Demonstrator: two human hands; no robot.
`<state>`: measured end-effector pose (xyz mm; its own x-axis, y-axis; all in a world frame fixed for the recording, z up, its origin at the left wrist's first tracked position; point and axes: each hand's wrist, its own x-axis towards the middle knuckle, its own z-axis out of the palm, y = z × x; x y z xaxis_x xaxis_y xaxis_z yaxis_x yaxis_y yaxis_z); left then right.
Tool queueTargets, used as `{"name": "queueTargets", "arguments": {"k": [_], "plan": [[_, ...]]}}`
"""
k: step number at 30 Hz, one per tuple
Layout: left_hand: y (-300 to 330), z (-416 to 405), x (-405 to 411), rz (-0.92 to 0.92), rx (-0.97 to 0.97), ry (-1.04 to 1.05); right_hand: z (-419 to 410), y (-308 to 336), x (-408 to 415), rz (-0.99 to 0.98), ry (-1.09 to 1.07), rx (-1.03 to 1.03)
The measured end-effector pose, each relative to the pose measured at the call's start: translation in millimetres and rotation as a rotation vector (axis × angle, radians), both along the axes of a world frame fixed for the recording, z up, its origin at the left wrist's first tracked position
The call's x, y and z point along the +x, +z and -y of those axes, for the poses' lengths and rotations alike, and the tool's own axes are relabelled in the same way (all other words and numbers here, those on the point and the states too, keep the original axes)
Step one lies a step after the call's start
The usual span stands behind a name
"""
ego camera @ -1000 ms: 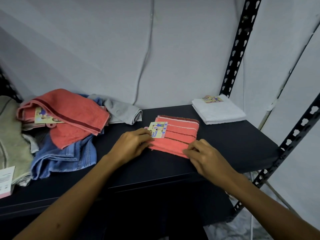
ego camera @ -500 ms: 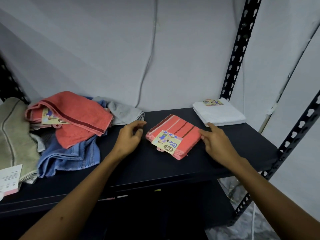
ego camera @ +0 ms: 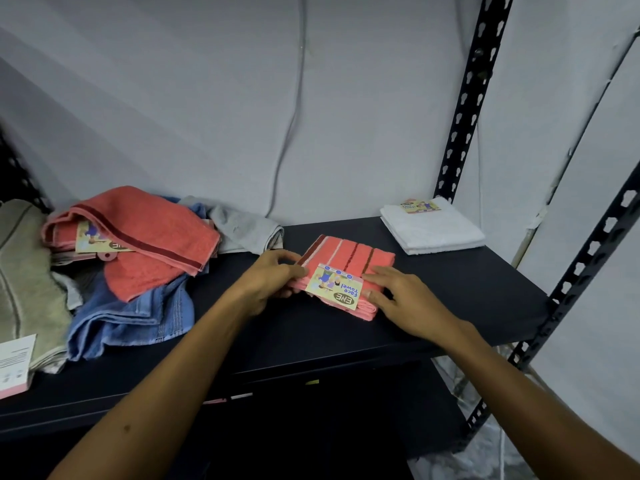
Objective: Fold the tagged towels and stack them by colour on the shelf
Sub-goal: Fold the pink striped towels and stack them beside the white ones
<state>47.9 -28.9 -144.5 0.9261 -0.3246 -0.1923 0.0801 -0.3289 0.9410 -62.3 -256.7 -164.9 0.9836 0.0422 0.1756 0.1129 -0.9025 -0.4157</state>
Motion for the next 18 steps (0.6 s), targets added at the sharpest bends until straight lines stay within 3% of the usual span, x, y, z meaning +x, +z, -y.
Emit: {"name": "queueTargets", "arguments": {"k": [2,6,9,12,14,18], "plan": [[-1,-2,-3,0.094,0.056,-0.040,2,4,2,0.008,-0.021,-0.051],[-1,-4,-9,0.159,0.014,-0.051,-4,16,5,0.122,-0.304,-0.318],[-8,0,-4,0.260,0.138,0.053,-22,21,3,0.277,-0.239,-0.181],[-2,6,-6,0.107,0.015,0.131,-38,25,0,0.054,-0.007,0.006],[5,11,-9,0.018,-0.058,0.163,-40,24,1,-0.097,0.076,-0.150],[22,21,-16,-0.189,-0.251,0.188,-31,16,8,-0.024,0.090,-0.183]]}}
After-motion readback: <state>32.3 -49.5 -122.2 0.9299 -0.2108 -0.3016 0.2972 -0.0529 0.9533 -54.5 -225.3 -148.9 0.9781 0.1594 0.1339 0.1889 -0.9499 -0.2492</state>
